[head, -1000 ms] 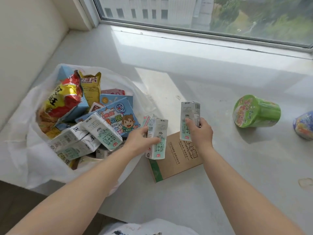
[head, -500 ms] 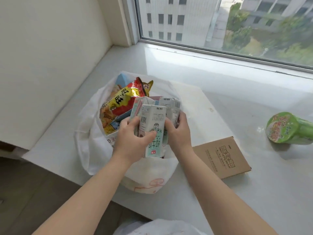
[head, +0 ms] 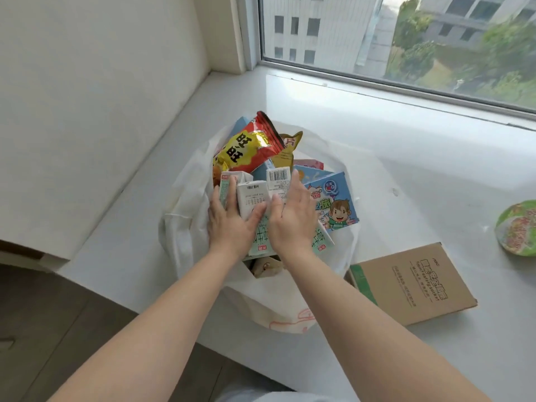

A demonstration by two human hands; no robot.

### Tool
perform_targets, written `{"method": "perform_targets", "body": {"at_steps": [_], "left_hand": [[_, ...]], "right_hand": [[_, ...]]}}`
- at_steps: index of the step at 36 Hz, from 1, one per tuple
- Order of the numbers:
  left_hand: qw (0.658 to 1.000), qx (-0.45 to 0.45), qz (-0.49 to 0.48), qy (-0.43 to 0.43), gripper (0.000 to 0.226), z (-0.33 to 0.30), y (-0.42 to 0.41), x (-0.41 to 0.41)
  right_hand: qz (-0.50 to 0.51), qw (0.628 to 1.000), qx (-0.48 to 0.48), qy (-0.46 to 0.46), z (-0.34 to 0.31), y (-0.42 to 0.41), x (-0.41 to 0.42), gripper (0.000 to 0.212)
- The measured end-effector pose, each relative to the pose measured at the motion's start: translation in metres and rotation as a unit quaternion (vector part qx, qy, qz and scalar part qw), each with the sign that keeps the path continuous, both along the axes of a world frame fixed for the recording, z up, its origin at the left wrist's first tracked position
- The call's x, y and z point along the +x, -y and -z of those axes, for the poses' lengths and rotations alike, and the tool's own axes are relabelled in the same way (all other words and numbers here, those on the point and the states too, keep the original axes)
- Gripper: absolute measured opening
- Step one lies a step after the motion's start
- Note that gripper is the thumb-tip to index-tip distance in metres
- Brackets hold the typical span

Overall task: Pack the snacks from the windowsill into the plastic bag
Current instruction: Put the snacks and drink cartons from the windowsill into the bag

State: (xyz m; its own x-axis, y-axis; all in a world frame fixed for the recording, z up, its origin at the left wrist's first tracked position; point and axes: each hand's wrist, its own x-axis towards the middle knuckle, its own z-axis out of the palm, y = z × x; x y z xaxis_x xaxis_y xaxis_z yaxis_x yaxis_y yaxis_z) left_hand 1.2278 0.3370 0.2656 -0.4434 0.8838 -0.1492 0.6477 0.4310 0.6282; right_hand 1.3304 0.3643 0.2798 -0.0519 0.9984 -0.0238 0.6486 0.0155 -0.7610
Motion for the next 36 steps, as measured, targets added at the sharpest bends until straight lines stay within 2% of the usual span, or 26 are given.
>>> {"method": "perform_targets", "body": {"at_steps": [5, 9, 11, 14, 16, 18, 20, 23, 25, 28, 30, 33, 36], "left_hand": [[0.994, 0.104, 0.005, -0.037, 0.086, 0.005, 0.006, 0.005], [0.986, 0.168, -0.002, -0.007, 0.083, -0.012, -0.006, 0.03], [0.99, 0.129, 0.011, -0.049, 0.086, -0.015, -0.018, 0.033], [0.995, 0.052, 0.009, -0.084, 0.066, -0.009, -0.031, 0.022], [0.997, 0.01, -0.009, -0.079, 0.059, -0.007, -0.038, 0.011], [0.997, -0.023, -0.011, -0.073, 0.063, -0.007, -0.043, 0.005], [0.996, -0.037, -0.003, -0.075, 0.068, -0.007, -0.046, 0.003], [0.995, -0.053, 0.005, -0.082, 0.071, -0.008, -0.049, 0.006], [0.994, -0.055, 0.004, -0.09, 0.071, -0.008, -0.049, 0.008], [0.994, -0.058, 0.003, -0.094, 0.071, -0.009, -0.048, 0.01], [0.994, -0.062, 0.004, -0.09, 0.071, -0.01, -0.048, 0.01], [0.994, -0.065, 0.003, -0.088, 0.072, -0.012, -0.049, 0.012], [0.995, -0.063, -0.001, -0.083, 0.074, -0.012, -0.048, 0.013]], "right_hand": [[-0.008, 0.998, 0.029, -0.056, 0.014, 0.014, 0.009, 0.064], [-0.052, 0.995, 0.007, -0.09, 0.019, 0.009, 0.021, 0.058], [-0.04, 0.991, 0.029, -0.127, 0.021, 0.008, 0.033, 0.054], [0.112, 0.979, 0.084, -0.147, 0.029, -0.002, 0.064, 0.048], [0.268, 0.951, 0.032, -0.151, 0.034, -0.019, 0.088, 0.038], [0.378, 0.915, -0.088, -0.11, 0.043, -0.033, 0.11, 0.041], [0.384, 0.895, -0.215, -0.072, 0.052, -0.038, 0.121, 0.052], [0.369, 0.846, -0.359, -0.137, 0.071, -0.036, 0.116, 0.054], [0.341, 0.841, -0.389, -0.157, 0.078, -0.028, 0.112, 0.043], [0.269, 0.878, -0.391, -0.063, 0.081, -0.031, 0.119, 0.037], [0.286, 0.88, -0.366, -0.103, 0.069, -0.028, 0.122, 0.035], [0.311, 0.878, -0.346, -0.115, 0.054, -0.027, 0.125, 0.039], [0.349, 0.857, -0.34, -0.169, 0.043, -0.022, 0.125, 0.037]]}}
